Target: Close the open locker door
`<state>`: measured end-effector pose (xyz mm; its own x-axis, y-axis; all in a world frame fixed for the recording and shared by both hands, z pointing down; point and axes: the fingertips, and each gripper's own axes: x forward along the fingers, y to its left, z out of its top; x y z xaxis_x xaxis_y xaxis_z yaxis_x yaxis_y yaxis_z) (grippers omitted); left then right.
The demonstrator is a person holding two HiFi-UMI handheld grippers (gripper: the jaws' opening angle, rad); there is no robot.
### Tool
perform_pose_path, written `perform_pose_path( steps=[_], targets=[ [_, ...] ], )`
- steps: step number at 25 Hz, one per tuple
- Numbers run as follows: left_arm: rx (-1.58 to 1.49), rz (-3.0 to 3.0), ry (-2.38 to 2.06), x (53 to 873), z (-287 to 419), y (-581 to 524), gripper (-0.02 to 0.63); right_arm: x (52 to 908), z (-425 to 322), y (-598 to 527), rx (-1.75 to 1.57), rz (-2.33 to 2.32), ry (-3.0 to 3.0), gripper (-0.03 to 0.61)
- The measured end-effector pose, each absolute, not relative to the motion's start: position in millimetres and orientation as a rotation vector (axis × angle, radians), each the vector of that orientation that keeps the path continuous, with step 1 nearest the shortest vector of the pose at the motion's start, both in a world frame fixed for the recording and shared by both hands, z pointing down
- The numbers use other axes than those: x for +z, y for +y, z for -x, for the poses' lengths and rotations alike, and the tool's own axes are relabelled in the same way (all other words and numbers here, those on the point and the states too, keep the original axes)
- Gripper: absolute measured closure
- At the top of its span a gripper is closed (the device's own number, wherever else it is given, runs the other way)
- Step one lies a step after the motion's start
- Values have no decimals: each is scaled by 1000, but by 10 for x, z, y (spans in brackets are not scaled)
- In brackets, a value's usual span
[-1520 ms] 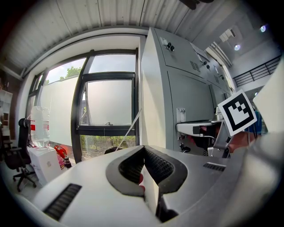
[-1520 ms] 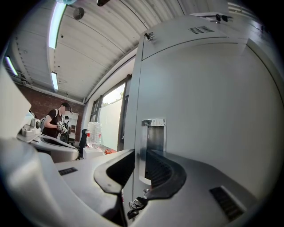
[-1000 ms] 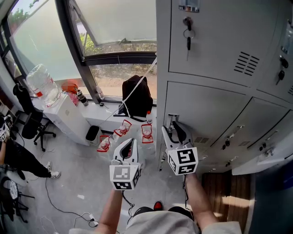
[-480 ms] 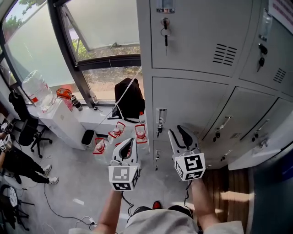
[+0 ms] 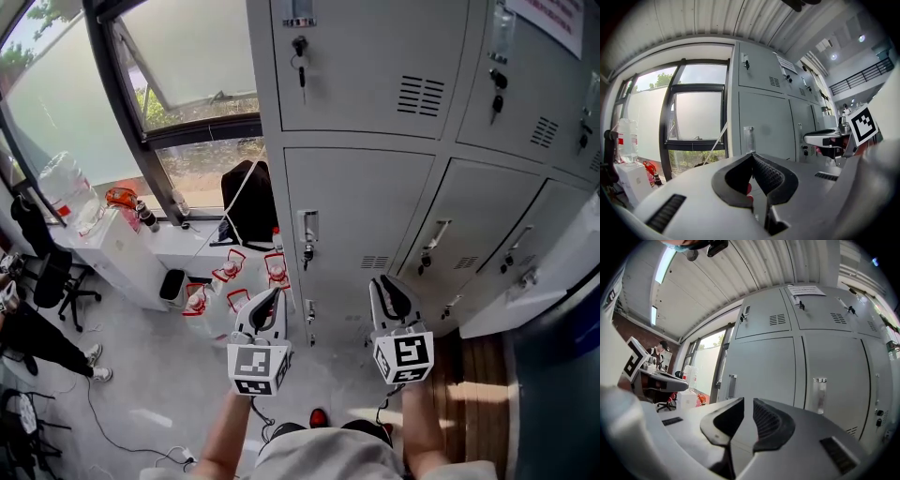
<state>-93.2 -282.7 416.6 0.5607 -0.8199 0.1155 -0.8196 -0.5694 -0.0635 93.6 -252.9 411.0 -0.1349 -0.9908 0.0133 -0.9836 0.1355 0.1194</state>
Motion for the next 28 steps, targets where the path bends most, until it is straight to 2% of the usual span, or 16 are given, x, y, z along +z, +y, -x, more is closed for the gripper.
perform_pose_path(
  steps=[8,28],
  targets=[
    [-266,2815,1404,4339,780,-2528,592,4307,-1181,-2084,-90,-2073,-2216,551],
    [-346,2858,1369,4572,686,-2246,592,4602,-1235,-1753,13,-2068,-2198,555]
  ],
)
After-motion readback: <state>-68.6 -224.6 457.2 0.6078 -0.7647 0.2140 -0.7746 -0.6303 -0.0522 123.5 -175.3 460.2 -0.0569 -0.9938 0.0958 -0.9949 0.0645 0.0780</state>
